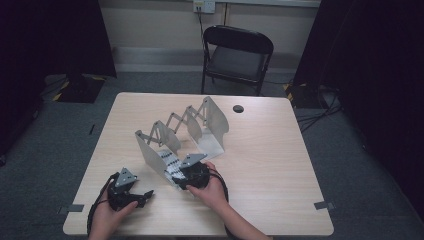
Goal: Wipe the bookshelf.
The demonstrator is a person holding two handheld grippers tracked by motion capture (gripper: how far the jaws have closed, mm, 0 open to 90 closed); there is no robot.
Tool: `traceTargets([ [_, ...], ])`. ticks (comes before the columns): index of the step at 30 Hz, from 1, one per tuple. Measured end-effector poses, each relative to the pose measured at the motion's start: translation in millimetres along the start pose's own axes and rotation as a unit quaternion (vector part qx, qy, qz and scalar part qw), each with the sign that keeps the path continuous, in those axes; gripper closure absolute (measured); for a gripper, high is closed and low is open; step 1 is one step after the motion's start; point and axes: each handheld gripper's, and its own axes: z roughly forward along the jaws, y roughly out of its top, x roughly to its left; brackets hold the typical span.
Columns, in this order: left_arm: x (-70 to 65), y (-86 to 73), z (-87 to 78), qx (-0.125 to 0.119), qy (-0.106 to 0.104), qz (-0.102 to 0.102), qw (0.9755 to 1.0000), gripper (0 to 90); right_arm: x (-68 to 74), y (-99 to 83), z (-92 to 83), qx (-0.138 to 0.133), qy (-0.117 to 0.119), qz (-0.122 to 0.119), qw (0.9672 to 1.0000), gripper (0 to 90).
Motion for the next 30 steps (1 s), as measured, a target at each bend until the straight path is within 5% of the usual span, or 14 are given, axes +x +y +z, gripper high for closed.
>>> traceTargets([
  [7, 0.0, 0.0, 0.0, 0.000, 0.000, 0.000, 1.0000, 15.3, 2.7, 5.8, 1.2, 0.017, -0.017, -0.027, 0.9993, 73.5],
  [10, 0.0, 0.0, 0.0, 0.000, 0.000, 0.000, 1.0000, 15.3, 1.5, 7.1, 1.0, 0.013, -0.014, -0.021, 0.9996, 78.9],
  [20, 0.0, 0.0, -0.1, 0.000, 0.000, 0.000, 1.0000, 15.3, -4.9, 24.6, 12.7, -0.004, -0.006, -0.014, 0.9999, 80.0],
  [30, -0.1, 0.0, -0.1, 0.000, 0.000, 0.000, 1.0000, 15.3, -2.0, 18.1, 17.7, 0.008, -0.005, -0.023, 0.9997, 77.3],
])
